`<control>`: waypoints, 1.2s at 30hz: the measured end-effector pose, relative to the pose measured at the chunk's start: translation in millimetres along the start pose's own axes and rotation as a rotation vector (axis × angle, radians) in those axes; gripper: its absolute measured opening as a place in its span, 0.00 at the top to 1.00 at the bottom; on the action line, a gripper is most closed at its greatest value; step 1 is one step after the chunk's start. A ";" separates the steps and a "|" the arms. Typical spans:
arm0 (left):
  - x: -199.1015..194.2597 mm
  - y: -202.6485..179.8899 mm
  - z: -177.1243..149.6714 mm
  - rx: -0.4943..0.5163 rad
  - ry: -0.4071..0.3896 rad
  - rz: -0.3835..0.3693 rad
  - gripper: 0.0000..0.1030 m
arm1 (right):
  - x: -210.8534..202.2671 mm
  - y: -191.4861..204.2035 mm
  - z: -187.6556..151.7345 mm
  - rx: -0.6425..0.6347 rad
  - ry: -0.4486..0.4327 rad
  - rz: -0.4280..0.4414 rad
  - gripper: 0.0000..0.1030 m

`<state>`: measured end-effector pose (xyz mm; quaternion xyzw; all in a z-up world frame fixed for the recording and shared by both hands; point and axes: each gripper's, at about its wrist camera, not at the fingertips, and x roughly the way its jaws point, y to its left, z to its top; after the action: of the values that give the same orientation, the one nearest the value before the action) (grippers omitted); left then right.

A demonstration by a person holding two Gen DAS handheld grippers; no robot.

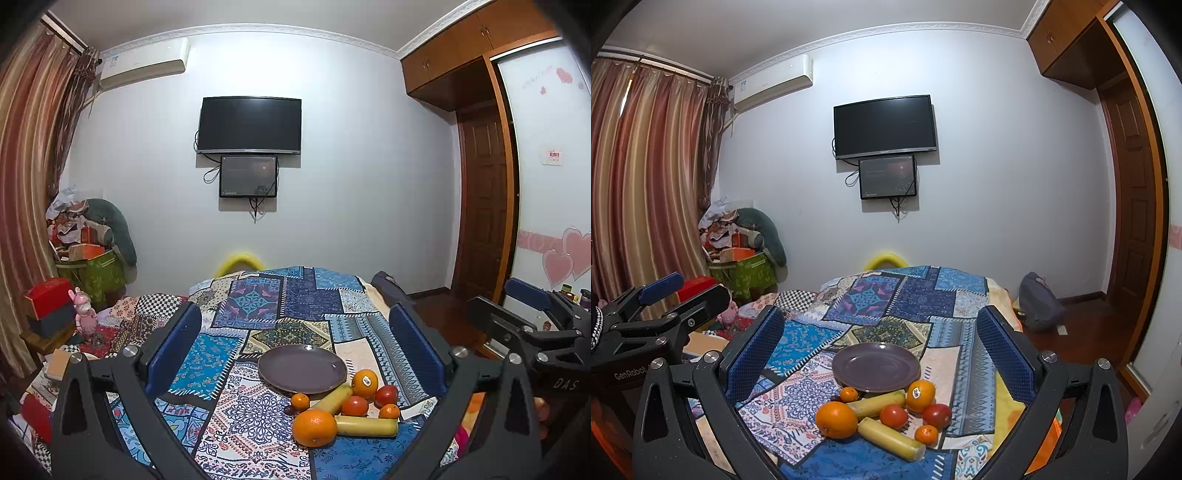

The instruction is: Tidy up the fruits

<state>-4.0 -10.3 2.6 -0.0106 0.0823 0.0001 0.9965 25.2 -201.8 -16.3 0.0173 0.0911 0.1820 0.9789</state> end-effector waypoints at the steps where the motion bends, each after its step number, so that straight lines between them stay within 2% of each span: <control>1: -0.3 -0.1 0.0 0.000 -0.001 0.001 0.00 | -0.1 0.1 0.0 0.000 0.000 0.001 0.00; 27: -0.3 -0.2 1.9 0.007 -0.004 0.009 0.00 | 1.6 1.4 -0.5 -0.004 0.000 0.010 0.00; 31: 6.2 1.1 0.4 0.004 0.025 0.015 0.00 | 7.5 -2.3 -2.7 0.006 0.031 0.023 0.00; 36: 26.4 0.8 -10.1 0.023 0.116 0.008 0.00 | 19.9 -14.8 -12.6 0.037 0.078 0.006 0.00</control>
<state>20.4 -9.8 -11.7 0.0012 0.1399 0.0023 0.9902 46.3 -208.5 -33.1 0.0286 0.1323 0.1839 0.9736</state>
